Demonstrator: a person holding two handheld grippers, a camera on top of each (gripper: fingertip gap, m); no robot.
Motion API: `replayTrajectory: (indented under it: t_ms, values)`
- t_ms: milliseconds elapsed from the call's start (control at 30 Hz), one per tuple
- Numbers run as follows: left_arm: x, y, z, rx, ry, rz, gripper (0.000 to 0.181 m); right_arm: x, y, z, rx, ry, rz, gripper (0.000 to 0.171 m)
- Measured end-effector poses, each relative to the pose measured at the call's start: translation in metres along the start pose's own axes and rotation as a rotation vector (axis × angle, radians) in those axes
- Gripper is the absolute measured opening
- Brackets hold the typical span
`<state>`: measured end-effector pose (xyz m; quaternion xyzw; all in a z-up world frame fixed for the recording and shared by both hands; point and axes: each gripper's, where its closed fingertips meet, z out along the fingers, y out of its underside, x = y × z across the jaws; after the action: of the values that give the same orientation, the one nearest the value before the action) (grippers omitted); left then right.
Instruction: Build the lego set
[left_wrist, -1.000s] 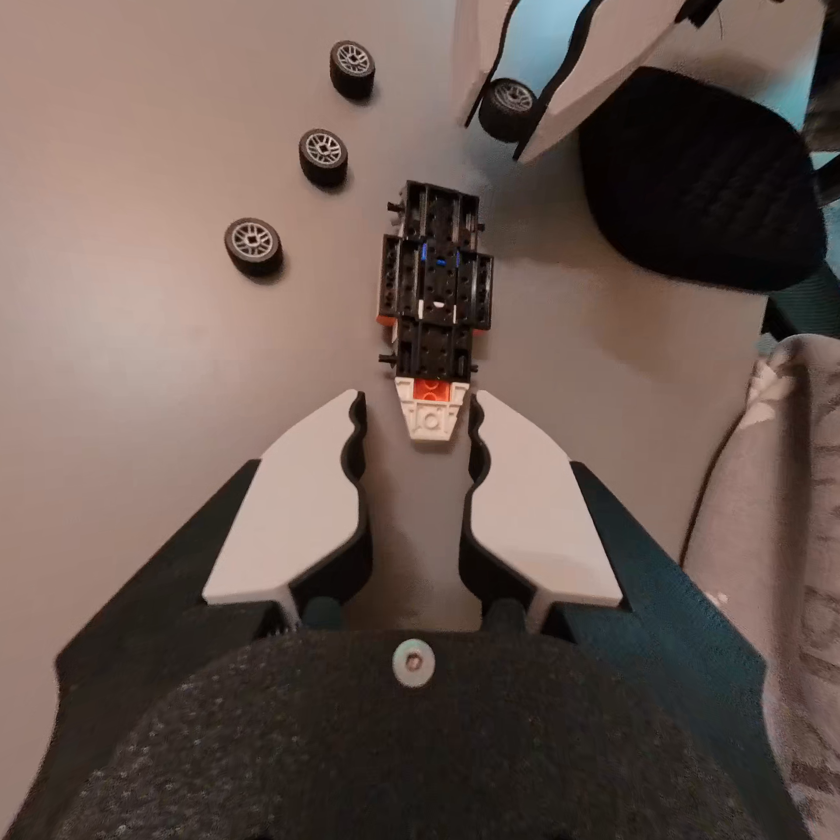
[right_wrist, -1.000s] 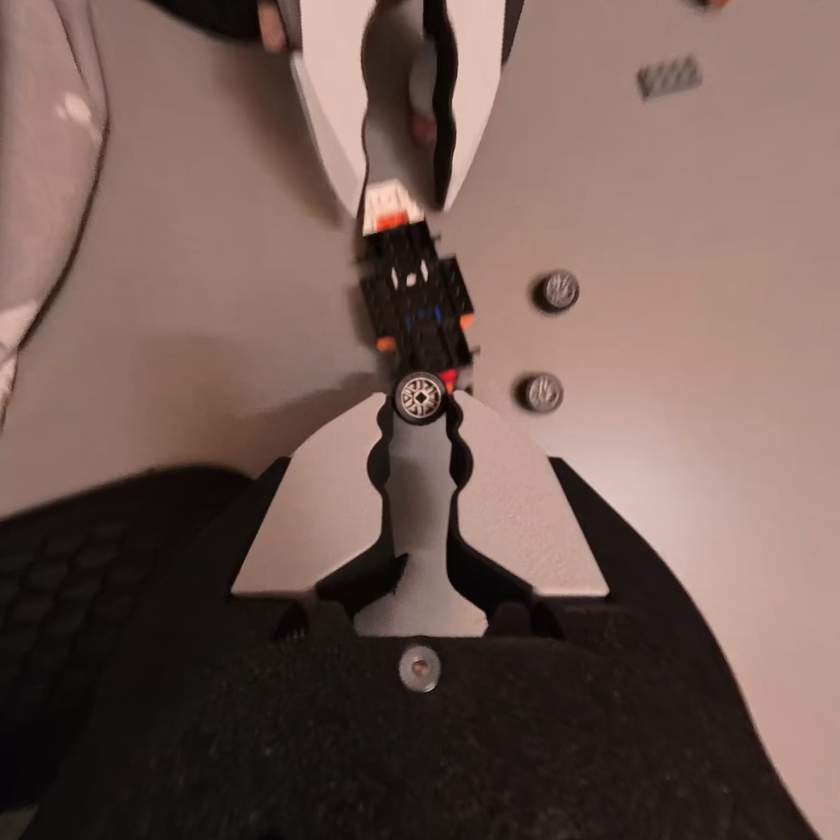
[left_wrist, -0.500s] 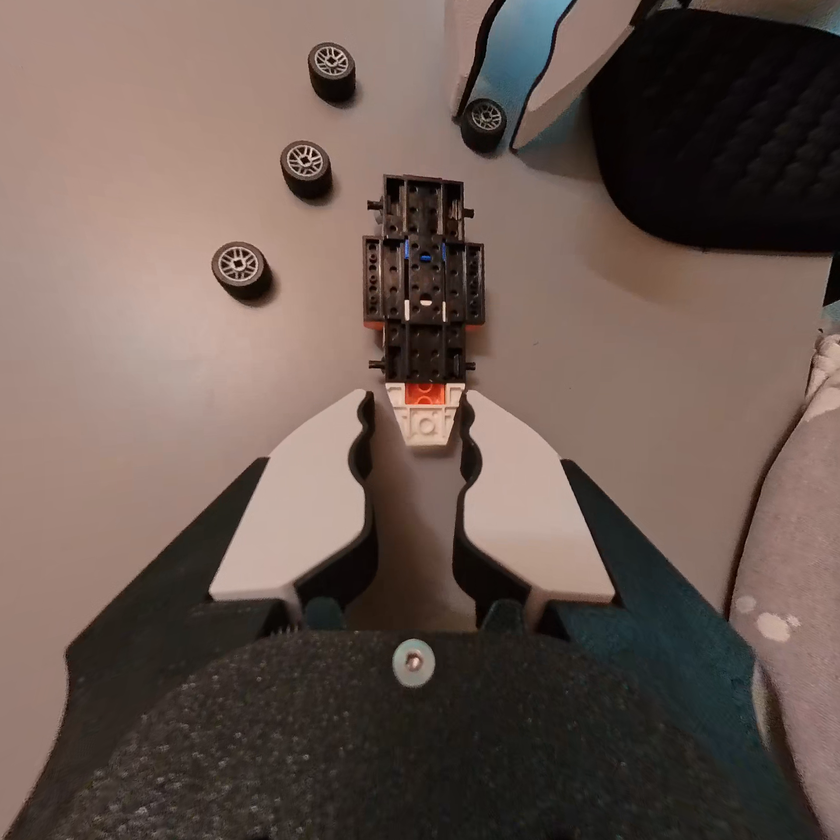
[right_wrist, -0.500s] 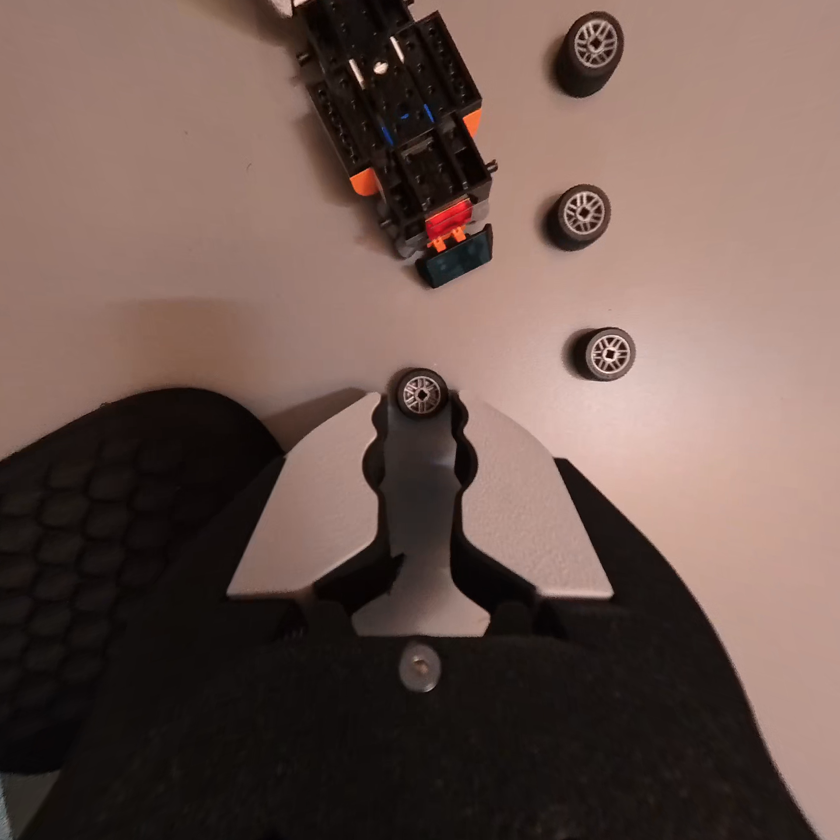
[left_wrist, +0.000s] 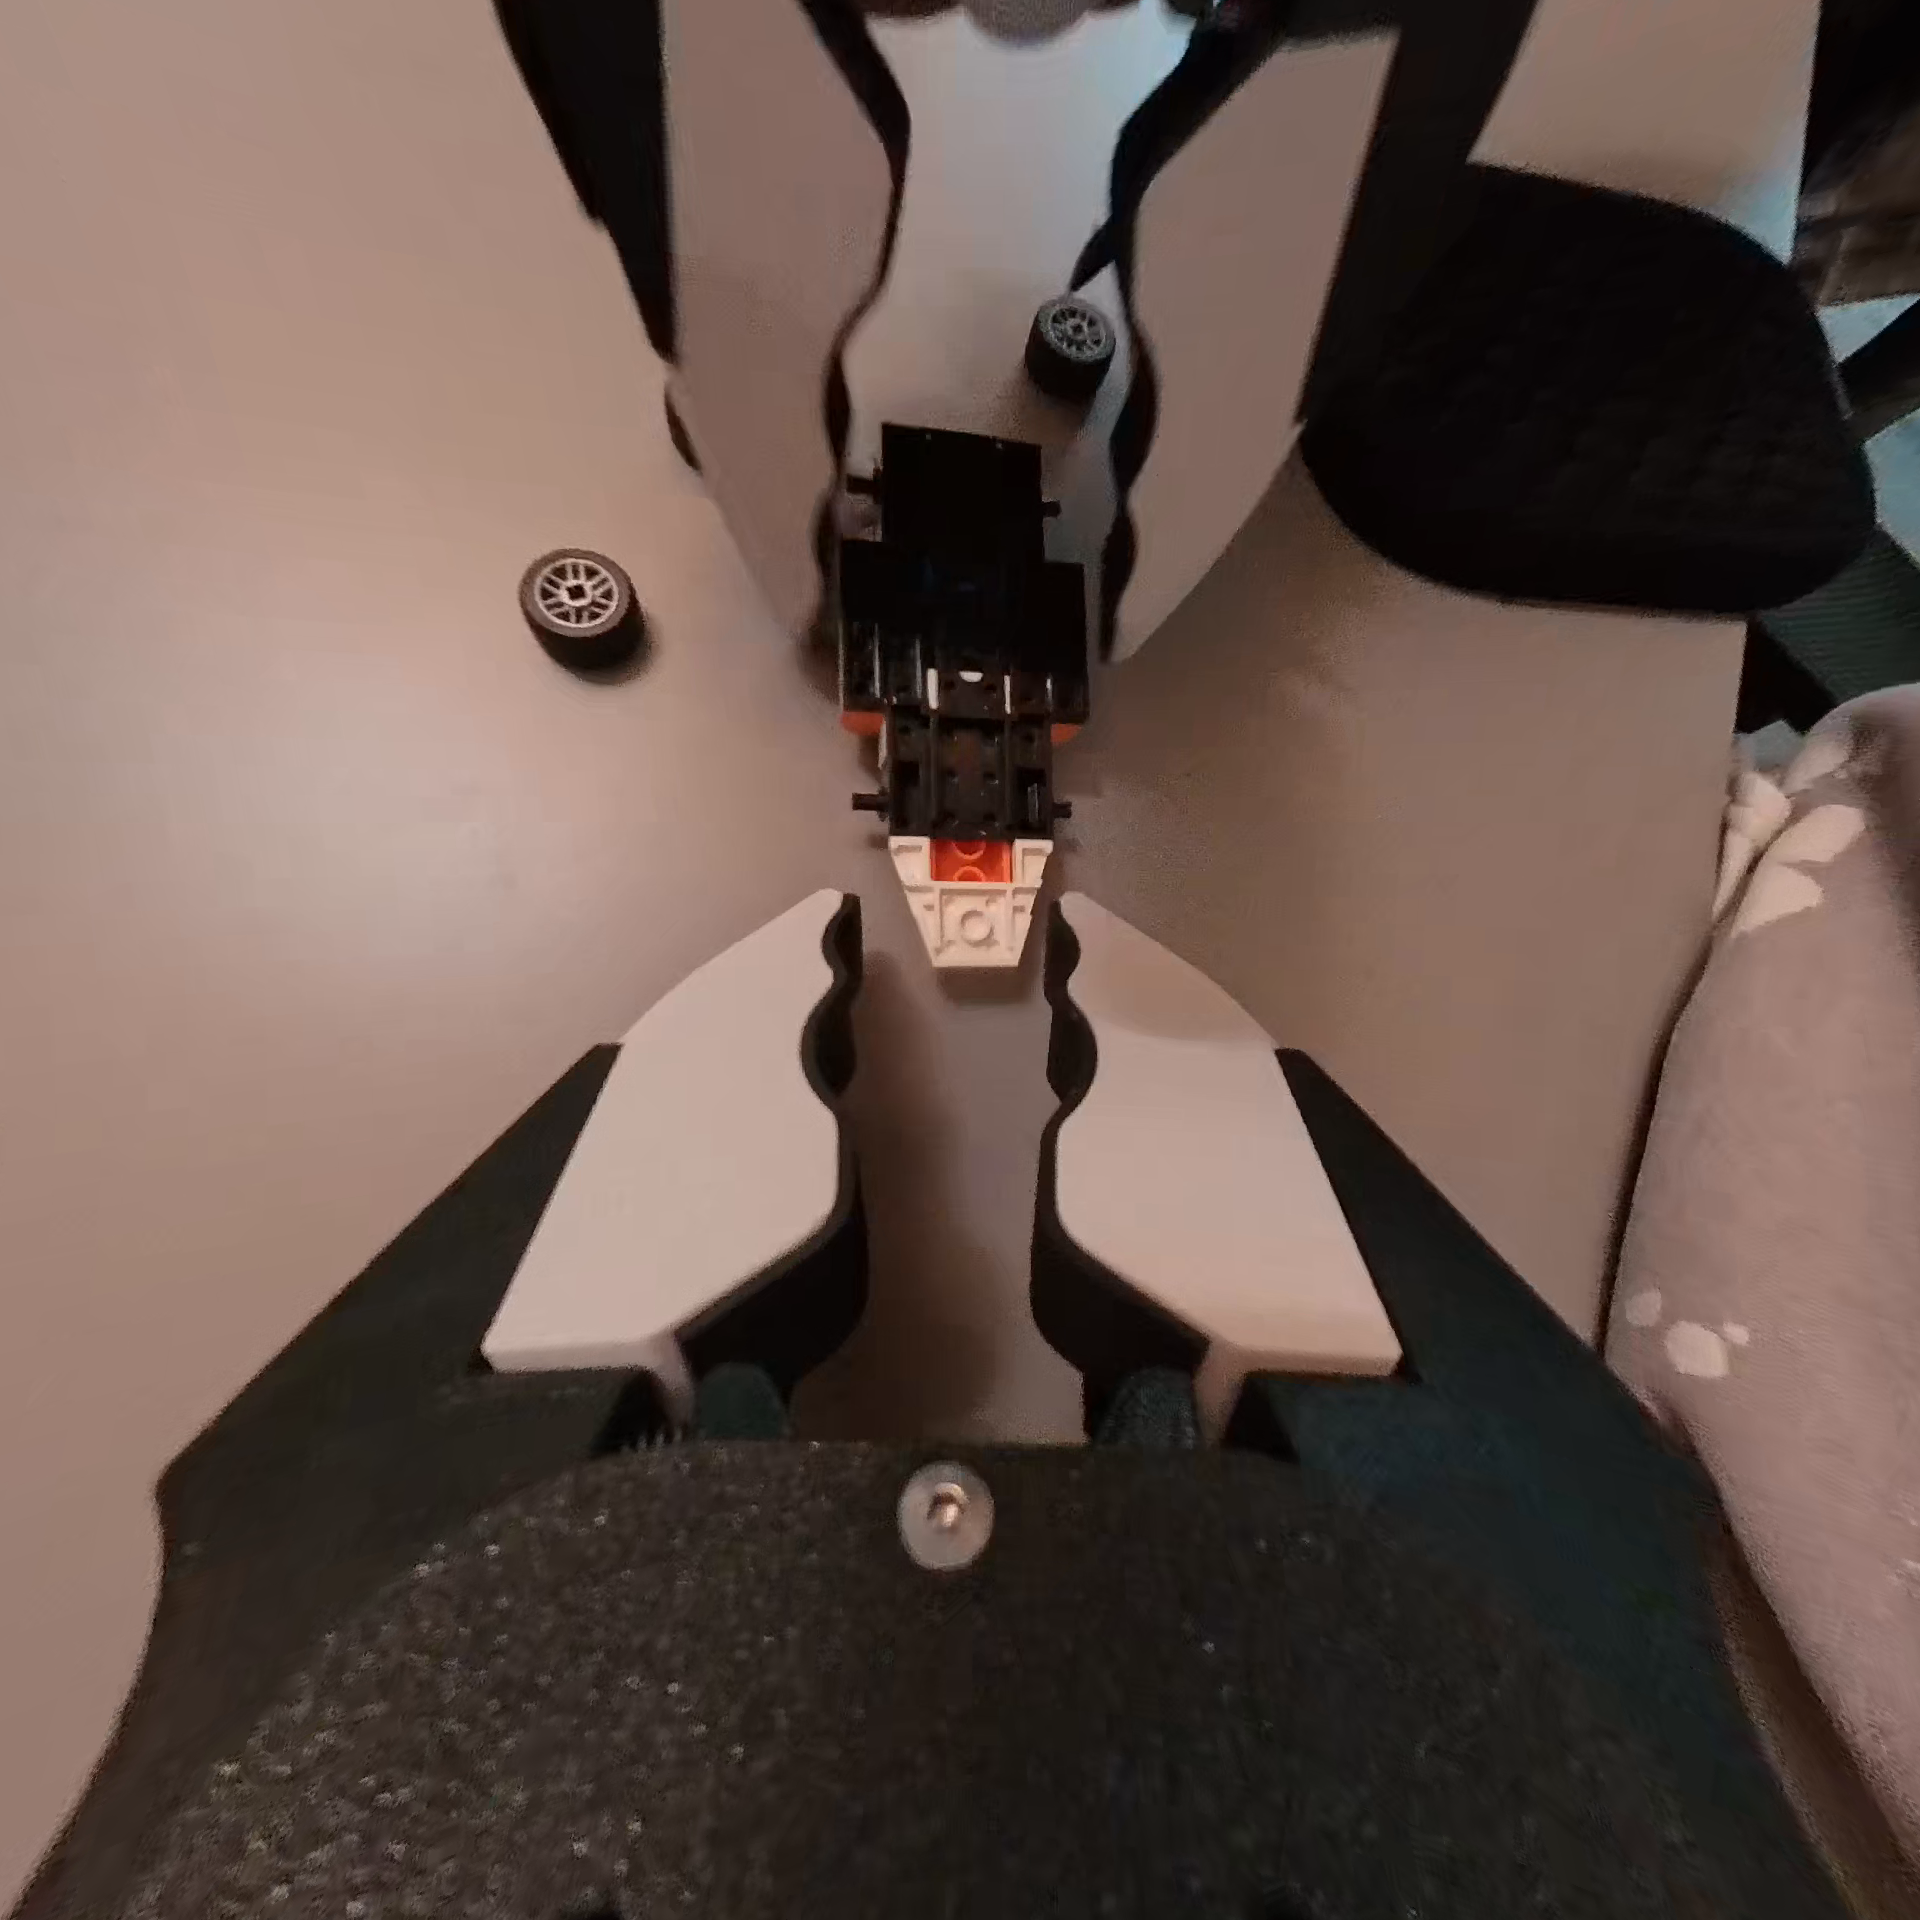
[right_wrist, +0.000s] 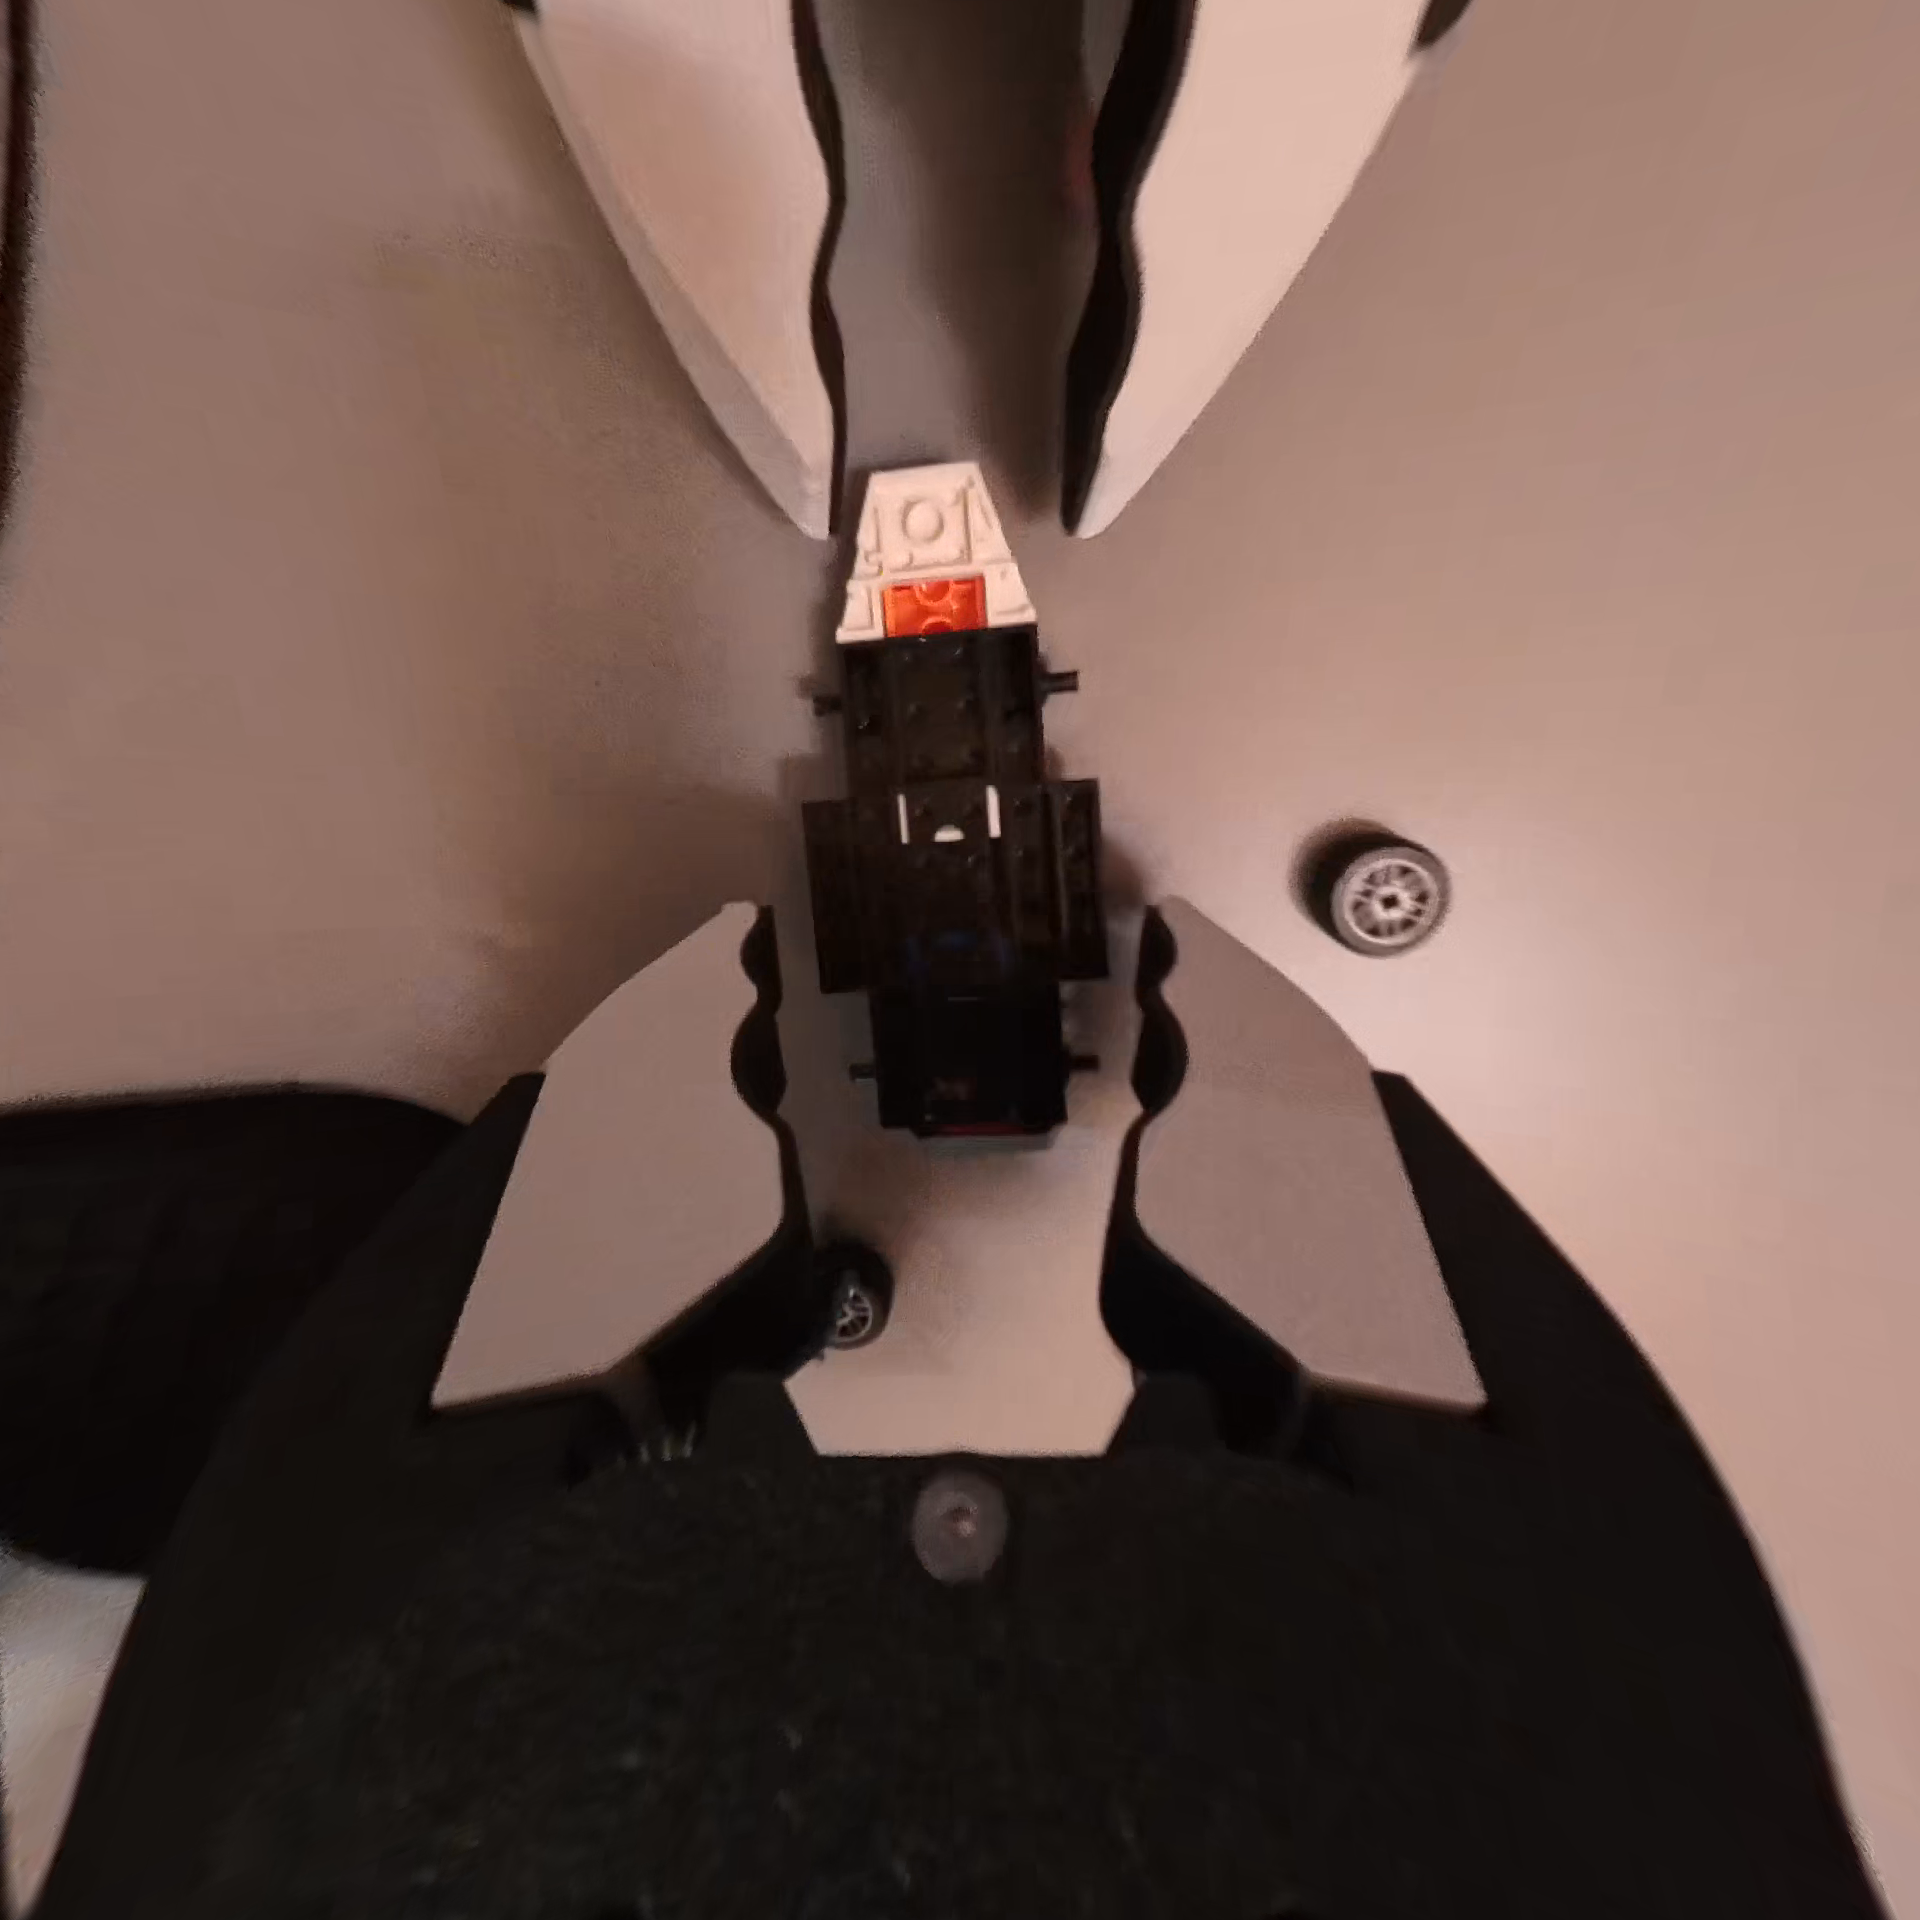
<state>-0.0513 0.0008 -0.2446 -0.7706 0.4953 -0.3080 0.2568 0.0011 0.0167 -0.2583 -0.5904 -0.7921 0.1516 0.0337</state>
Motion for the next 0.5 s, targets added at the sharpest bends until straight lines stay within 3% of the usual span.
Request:
replayTrajectory:
  t_ms: [33, 100, 200, 400, 500]
  values:
    - [-0.001, -0.001, -0.002, 0.016, 0.009, -0.014, 0.033, -0.001, 0.0, 0.002, -0.003, -0.034, -0.006, 0.057]
    - [-0.002, -0.006, -0.006, 0.061, 0.03, -0.045, 0.034, -0.006, -0.001, 0.001, 0.016, -0.069, -0.007, 0.055]
    - [-0.008, -0.018, -0.014, 0.156, 0.047, -0.1, 0.036, -0.003, -0.001, -0.002, 0.073, 0.049, 0.014, 0.055]
    - [-0.024, -0.06, -0.039, 0.469, 0.035, -0.212, 0.052, 0.024, -0.018, -0.062, 0.501, 0.635, 0.226, 0.054]
    - [-0.013, -0.088, -0.048, 0.64, 0.085, -0.218, 0.068, 0.021, -0.021, -0.086, 0.574, 0.894, 0.272, 0.054]
